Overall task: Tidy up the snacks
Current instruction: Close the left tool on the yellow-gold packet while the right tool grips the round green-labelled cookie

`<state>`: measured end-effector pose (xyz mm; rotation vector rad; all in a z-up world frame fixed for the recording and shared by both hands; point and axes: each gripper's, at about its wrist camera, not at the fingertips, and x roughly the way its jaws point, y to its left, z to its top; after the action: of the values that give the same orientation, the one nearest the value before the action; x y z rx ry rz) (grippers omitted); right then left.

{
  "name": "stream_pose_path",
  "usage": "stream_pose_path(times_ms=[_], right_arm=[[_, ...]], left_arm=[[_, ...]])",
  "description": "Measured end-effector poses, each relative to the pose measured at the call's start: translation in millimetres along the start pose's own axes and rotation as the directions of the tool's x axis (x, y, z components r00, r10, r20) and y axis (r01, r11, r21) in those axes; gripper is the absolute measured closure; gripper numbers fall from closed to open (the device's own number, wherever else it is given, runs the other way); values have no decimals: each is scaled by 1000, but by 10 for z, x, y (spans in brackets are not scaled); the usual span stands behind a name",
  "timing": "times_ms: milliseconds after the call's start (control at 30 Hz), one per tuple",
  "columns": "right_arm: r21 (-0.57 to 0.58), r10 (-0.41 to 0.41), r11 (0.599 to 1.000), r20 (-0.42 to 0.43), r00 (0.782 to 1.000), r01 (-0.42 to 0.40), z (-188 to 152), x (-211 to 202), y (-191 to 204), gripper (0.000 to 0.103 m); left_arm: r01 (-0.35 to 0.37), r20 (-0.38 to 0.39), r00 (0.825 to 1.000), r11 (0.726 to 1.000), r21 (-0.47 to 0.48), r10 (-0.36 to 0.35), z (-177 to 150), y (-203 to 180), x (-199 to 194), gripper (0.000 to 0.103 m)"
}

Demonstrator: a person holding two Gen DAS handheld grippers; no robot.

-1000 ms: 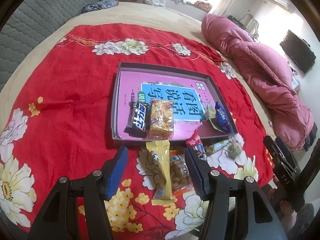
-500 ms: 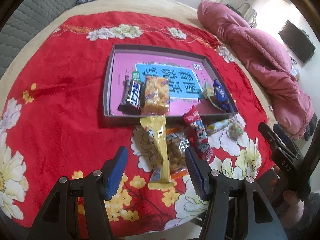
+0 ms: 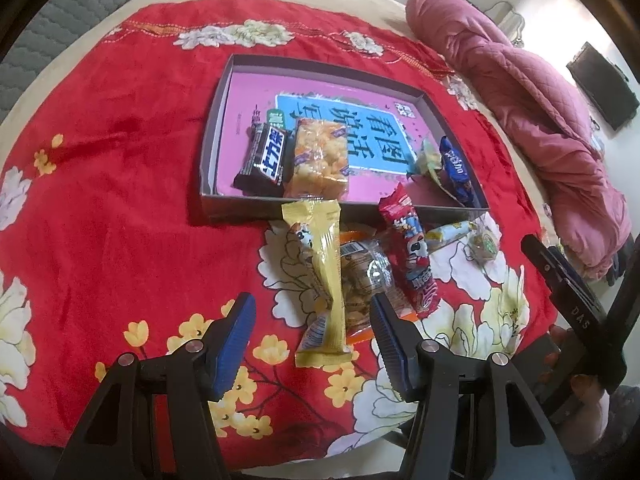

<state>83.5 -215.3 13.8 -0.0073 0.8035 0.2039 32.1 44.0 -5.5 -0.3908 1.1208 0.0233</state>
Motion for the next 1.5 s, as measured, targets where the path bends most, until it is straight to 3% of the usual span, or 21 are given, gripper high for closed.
stream_pose_path(times_ms=[300,733,1267,1500], right_arm=[[41,-27,999,-98,995,31,-57,316,-81,10],[-11,-37,999,-132,990,36,-95,537,52,11],[-21,-5,1000,-156,988,2,-110,689,40,49],[-26,24,999,-164,986,-29,-119,698,54,53]], left_arm=[[-7,-27,1000,1000,-2,7,-10,-1,141,42],[-4,-33,999,1000,-23,3,1,25,268,42],[-19,-27,999,999,-40,18,43,51,405,42],[-13,-27,1000,999,-42,12,61,61,473,43]])
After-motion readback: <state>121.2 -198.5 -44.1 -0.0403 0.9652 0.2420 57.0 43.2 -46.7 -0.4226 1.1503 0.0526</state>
